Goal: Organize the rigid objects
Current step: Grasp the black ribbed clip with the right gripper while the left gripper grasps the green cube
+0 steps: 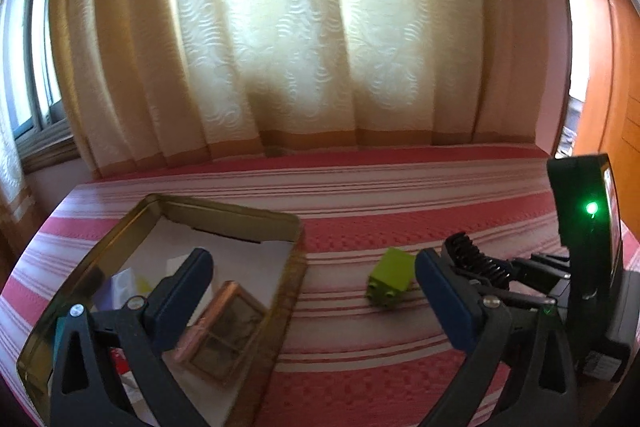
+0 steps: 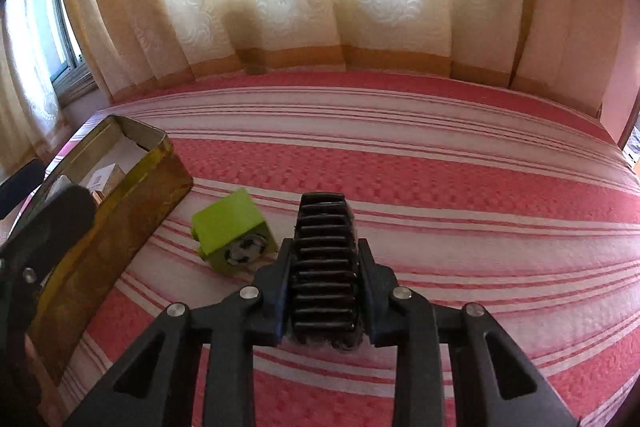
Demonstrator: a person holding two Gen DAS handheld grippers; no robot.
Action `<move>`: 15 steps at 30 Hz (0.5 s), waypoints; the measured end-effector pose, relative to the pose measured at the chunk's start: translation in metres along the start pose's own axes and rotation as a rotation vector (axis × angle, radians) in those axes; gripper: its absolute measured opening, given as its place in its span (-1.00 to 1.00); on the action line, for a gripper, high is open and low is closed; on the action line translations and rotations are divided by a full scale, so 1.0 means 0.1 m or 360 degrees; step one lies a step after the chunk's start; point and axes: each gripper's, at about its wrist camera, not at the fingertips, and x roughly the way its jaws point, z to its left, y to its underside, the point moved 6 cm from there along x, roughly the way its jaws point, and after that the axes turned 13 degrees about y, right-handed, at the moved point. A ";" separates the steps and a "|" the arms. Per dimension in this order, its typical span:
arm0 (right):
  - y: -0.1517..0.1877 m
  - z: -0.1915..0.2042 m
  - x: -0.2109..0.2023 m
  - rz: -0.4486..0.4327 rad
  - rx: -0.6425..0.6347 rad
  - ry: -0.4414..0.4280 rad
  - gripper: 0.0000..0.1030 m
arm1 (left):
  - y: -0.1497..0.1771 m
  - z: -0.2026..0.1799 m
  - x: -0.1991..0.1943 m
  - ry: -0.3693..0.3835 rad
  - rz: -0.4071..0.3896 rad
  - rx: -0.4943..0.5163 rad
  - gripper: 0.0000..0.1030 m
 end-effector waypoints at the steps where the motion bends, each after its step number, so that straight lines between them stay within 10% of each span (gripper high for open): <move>1: 0.01 -0.08 0.01 0.0007 0.0029 -0.0003 -0.41 | 0.00 -0.05 0.02 0.0012 0.0003 0.0020 0.98; 15: 0.08 -0.72 -0.13 -0.0090 0.0239 0.0082 -0.40 | 0.08 -0.57 0.68 0.0234 0.0306 0.0170 0.24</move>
